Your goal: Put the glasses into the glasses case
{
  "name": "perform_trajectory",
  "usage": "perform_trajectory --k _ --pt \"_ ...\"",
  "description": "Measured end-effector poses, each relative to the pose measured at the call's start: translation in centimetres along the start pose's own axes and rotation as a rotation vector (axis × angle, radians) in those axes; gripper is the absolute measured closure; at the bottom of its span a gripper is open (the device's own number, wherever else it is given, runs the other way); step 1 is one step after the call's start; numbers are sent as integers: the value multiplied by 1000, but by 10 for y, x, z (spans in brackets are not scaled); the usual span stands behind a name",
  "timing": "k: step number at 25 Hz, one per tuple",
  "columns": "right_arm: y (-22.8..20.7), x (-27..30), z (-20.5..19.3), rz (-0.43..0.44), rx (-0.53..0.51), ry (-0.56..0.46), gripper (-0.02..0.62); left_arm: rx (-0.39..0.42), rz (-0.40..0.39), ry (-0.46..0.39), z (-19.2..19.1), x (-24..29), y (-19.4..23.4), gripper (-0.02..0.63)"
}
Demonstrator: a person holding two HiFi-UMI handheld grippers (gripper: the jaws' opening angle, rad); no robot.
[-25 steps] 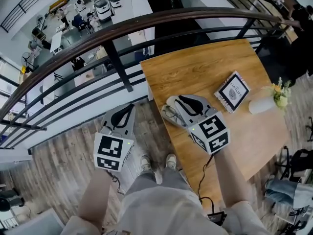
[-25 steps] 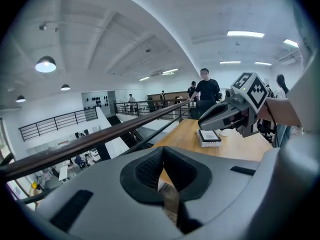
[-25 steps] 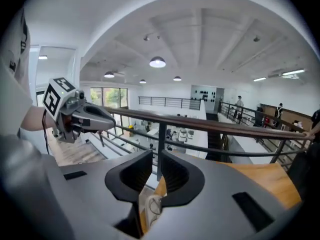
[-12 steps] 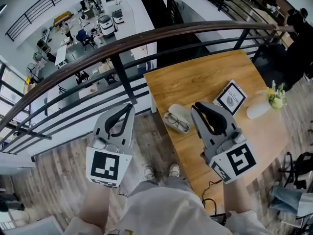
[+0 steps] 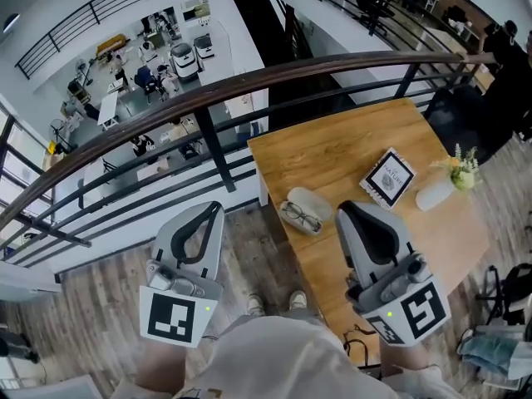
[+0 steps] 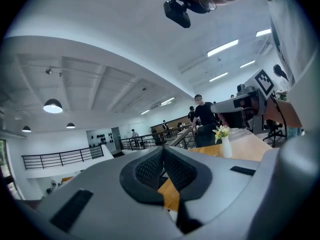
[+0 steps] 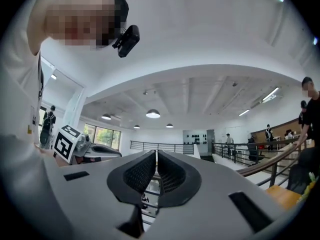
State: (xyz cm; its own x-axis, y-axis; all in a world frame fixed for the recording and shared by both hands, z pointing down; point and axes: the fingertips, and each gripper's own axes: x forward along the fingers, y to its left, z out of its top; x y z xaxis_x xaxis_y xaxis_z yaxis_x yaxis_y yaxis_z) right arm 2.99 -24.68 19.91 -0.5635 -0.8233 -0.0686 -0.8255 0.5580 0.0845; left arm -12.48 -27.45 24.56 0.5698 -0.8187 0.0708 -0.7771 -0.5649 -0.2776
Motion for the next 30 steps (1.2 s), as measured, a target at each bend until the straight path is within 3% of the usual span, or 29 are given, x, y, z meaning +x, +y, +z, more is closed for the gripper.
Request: perform_trajectory --k 3,7,15,30 --pt "10 -8 2 6 22 -8 560 7 4 -20 5 -13 -1 589" --pt "23 -9 -3 20 -30 -3 568 30 1 -36 4 -20 -5 589" --pt "33 -2 -18 59 -33 24 571 1 -10 19 -15 -19 -11 589" --pt "30 -6 -24 50 -40 58 570 -24 4 34 -15 -20 -9 589"
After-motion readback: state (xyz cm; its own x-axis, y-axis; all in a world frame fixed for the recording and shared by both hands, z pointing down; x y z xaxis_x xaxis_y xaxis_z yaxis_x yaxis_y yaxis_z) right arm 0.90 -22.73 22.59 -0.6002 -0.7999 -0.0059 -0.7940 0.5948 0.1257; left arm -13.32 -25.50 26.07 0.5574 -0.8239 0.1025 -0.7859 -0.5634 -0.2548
